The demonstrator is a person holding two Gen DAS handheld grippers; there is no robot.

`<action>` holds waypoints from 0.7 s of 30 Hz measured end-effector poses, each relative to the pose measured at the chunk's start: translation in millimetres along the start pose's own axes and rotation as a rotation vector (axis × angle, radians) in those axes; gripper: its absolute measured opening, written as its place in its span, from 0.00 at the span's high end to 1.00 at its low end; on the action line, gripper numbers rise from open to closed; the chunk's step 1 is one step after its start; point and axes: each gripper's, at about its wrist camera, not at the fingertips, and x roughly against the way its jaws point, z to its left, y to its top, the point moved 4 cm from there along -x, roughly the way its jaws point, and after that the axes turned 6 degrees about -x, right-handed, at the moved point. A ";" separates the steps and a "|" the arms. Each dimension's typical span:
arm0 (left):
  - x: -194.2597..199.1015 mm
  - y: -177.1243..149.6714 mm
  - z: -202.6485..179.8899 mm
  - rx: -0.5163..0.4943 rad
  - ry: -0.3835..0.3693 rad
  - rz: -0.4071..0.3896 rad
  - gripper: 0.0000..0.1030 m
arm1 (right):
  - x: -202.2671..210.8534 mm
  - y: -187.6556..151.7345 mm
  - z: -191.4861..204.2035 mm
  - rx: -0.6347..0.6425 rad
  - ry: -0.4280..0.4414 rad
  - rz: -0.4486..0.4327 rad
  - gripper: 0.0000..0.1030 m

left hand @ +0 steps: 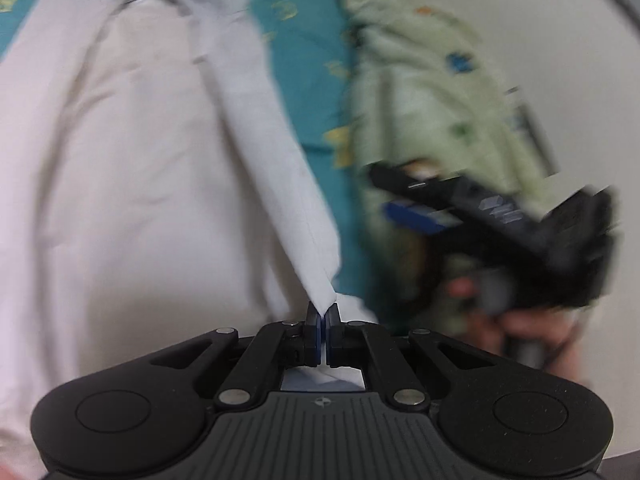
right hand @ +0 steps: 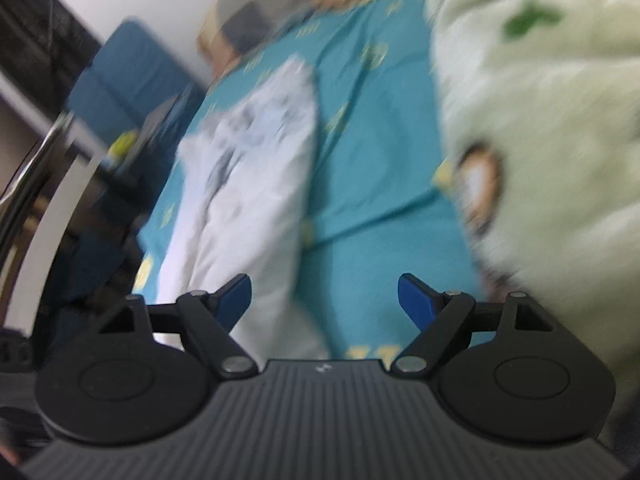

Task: Fold clothes

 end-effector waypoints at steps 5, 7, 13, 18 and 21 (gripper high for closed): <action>6.0 -12.4 28.4 0.034 0.092 0.038 0.87 | -24.1 -15.8 19.1 0.088 0.033 0.193 0.21; 20.5 -13.2 34.3 0.052 0.079 0.016 0.75 | -30.6 -21.8 24.5 0.114 0.032 0.253 0.21; 75.1 -14.7 77.9 0.125 0.214 -0.068 0.34 | -46.7 -36.7 29.1 0.171 -0.019 0.368 0.21; 93.3 -18.0 125.1 0.259 0.327 -0.081 0.23 | -63.5 -52.6 38.8 0.231 -0.016 0.478 0.21; 89.6 -21.1 136.8 0.299 0.367 -0.046 0.23 | -65.6 -65.0 48.3 0.293 0.008 0.540 0.20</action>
